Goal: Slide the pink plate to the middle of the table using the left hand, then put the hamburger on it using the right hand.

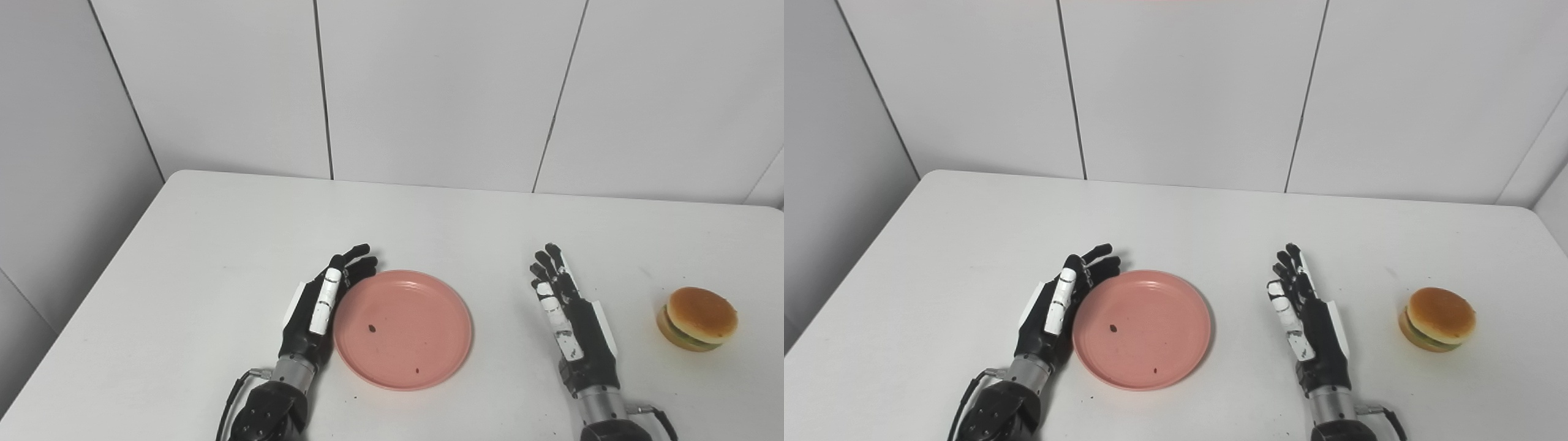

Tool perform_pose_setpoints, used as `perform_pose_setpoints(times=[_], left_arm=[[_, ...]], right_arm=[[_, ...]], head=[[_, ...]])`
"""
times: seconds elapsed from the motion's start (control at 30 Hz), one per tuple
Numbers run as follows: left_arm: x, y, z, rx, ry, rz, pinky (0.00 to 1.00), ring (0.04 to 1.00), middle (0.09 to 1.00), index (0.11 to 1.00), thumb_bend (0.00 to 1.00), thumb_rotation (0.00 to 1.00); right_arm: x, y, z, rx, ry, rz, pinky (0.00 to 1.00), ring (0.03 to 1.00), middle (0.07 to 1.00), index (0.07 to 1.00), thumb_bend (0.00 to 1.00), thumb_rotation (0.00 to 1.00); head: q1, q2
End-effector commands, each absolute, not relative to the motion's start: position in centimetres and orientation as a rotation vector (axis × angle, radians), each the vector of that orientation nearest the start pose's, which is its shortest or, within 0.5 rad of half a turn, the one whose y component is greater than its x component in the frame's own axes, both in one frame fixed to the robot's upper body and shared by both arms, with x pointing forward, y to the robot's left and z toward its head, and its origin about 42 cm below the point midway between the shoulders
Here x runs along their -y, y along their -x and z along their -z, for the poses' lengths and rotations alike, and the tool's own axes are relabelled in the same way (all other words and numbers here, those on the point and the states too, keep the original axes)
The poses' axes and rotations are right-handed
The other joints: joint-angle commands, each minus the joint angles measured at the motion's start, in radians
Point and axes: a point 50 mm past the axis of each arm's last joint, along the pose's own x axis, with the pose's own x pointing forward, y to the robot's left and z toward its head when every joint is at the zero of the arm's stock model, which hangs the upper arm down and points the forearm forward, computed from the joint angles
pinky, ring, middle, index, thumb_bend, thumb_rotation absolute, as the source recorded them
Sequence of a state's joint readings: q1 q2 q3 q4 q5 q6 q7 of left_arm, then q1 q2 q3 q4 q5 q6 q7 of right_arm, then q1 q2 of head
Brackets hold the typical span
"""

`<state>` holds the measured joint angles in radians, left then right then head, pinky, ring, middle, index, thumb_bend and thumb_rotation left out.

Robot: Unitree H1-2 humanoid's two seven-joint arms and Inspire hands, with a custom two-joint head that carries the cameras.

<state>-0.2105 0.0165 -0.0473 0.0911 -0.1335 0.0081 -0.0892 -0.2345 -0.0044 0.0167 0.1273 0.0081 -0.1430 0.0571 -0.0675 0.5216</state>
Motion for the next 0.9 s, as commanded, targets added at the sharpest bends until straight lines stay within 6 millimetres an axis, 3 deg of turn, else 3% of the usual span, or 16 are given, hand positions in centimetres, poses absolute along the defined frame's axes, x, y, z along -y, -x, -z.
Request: perform_pose_setpoints(times=[0.0,0.63,0.87], left_arm=[[-16.9,-33.9,-11.6,0.044,0.106,0.238,0.82,0.791,0.785,0.766,0.58,1.0],[-14.5,-31.6,-11.3,-0.011,0.104,0.317,0.86,0.805,0.796,0.776,0.54,1.0],[-14.1,-31.2,-10.9,-0.007,0.118,0.326,0.82,0.802,0.791,0.777,0.56,1.0]], right_arm=[[17.8,-34.9,-12.8,0.239,-0.007,-0.133,0.94,0.93,0.948,0.969,0.59,0.85],[16.5,-34.8,-12.6,0.231,-0.029,-0.15,0.97,0.95,0.954,0.972,0.59,0.85],[16.3,-35.0,-12.6,0.229,-0.027,-0.154,0.97,0.949,0.958,0.974,0.6,0.86]], head=[[-0.009,0.0],[-0.055,0.002],[-0.066,0.004]])
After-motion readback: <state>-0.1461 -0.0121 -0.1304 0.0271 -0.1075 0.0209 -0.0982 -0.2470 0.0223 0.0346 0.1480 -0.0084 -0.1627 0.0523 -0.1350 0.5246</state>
